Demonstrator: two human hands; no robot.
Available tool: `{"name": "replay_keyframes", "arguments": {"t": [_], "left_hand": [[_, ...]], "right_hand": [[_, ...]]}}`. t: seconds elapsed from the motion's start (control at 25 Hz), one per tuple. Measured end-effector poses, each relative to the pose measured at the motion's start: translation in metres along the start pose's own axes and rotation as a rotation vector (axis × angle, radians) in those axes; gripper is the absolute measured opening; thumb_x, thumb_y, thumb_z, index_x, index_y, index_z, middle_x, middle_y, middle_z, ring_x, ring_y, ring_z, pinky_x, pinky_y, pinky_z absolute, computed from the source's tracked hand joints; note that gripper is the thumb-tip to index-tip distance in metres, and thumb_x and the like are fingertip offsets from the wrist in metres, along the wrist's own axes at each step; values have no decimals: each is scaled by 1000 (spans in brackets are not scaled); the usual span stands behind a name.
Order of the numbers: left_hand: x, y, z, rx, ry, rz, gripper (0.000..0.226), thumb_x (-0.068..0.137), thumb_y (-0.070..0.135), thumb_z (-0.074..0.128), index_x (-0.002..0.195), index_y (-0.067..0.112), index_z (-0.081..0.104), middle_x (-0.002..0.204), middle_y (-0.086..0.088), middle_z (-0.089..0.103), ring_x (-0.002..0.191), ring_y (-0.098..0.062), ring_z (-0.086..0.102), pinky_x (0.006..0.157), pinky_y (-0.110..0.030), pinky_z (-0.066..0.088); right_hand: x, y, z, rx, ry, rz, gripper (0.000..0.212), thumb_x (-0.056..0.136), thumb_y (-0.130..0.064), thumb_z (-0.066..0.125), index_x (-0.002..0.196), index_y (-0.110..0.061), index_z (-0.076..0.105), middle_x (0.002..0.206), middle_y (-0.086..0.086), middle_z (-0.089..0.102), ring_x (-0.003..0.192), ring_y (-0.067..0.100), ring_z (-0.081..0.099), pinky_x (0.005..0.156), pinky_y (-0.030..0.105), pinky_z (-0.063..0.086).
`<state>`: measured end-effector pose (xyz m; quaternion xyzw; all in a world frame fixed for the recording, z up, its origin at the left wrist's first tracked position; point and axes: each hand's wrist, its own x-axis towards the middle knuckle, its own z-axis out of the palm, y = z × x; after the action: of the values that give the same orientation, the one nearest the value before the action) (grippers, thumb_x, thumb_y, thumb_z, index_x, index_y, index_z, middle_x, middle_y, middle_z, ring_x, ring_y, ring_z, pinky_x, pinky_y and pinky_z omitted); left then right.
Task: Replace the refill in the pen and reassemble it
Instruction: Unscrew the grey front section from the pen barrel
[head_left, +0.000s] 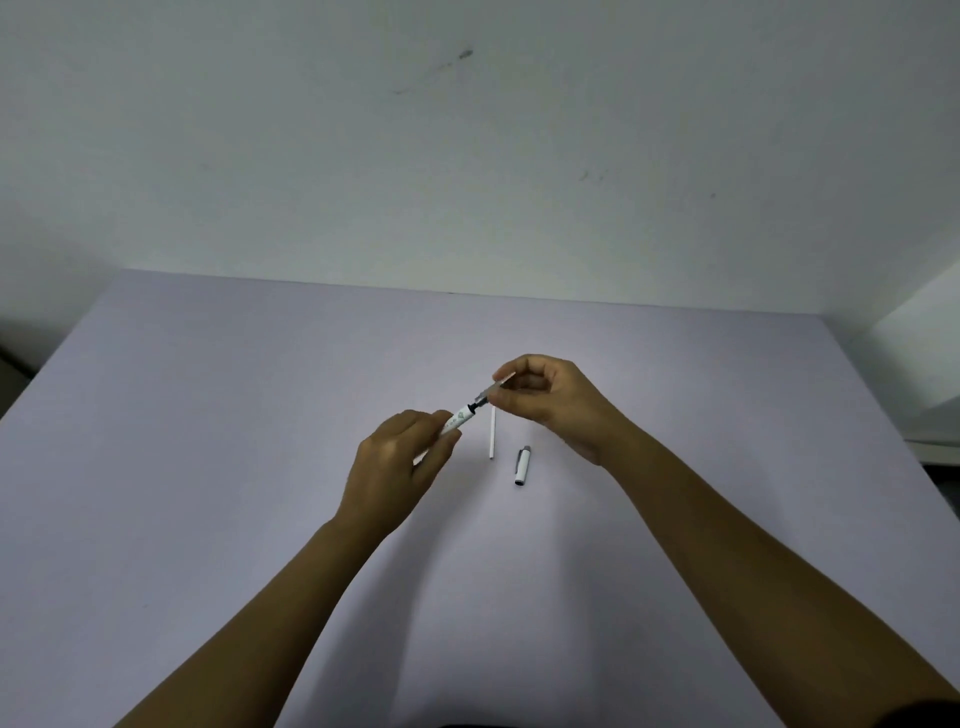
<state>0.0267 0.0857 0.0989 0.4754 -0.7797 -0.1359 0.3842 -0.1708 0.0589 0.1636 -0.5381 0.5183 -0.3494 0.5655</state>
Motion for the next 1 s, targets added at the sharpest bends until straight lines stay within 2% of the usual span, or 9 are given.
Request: {"name": "replay_keyframes", "arguments": {"t": [0.12,0.24,0.4,0.48,0.56,0.64,0.72,0.84,1.0], "left_hand": [[-1,-1,5,28,3,-27,30,86,33,52,89,10,71,69,-4,63,59,-20,56,50,-28,45],[-2,-2,8,-8,-8,-65,29,85,34,54,89,10,71,68,-4,62,58,-19,57,52,-33,53],[-4,-5,9,-6,-23,-92,21,83,26,61,87,9,71,67,-5,63,57,-18,58,53,-32,54],[-3,-8,10,-4,-22,-122,19,83,25,61,85,9,71,65,-5,61,56,-19,57,52,-33,54],[-3,-9,12,-1,-23,-143,19,83,25,61,83,8,70,63,-5,60,55,-20,57,51,-35,53],[-3,-10,14,3,-23,-145,19,83,26,61,82,8,70,63,-5,60,55,-20,56,50,-34,51],[-1,-14,17,-1,-37,-137,24,84,30,59,80,9,70,63,-5,60,55,-19,56,50,-35,51],[2,-21,23,4,-65,-139,32,84,36,53,77,9,68,61,-4,59,55,-19,56,51,-37,51],[9,-34,41,7,-116,-155,30,84,35,54,78,10,69,60,-2,58,54,-17,55,50,-35,51]], "right_hand": [[2,-1,2,78,44,-28,13,81,-8,68,85,-20,66,85,-1,70,80,5,67,81,21,49],[4,-3,4,115,76,-32,14,82,-9,68,86,-22,67,84,-4,70,82,6,66,83,23,49],[11,-7,-1,347,200,-14,14,85,-10,64,89,-23,68,75,-12,71,78,0,67,81,16,50],[18,0,-12,417,285,17,13,88,-13,62,92,-23,67,77,-11,70,77,-1,67,79,14,50],[24,28,-24,274,345,88,10,87,-15,63,90,-23,69,82,-4,68,79,5,63,78,18,48],[25,77,-28,-51,408,201,8,83,-18,65,83,-21,71,82,2,69,80,12,58,78,26,44],[21,124,-28,-272,507,346,15,80,-19,67,93,-13,71,90,8,73,87,17,63,81,28,46],[23,165,-25,-342,579,435,21,77,-17,71,93,-4,67,99,14,72,97,27,66,85,32,48],[37,196,-27,-375,563,533,21,75,-16,73,91,-4,68,98,14,73,97,28,66,82,29,47]]}}
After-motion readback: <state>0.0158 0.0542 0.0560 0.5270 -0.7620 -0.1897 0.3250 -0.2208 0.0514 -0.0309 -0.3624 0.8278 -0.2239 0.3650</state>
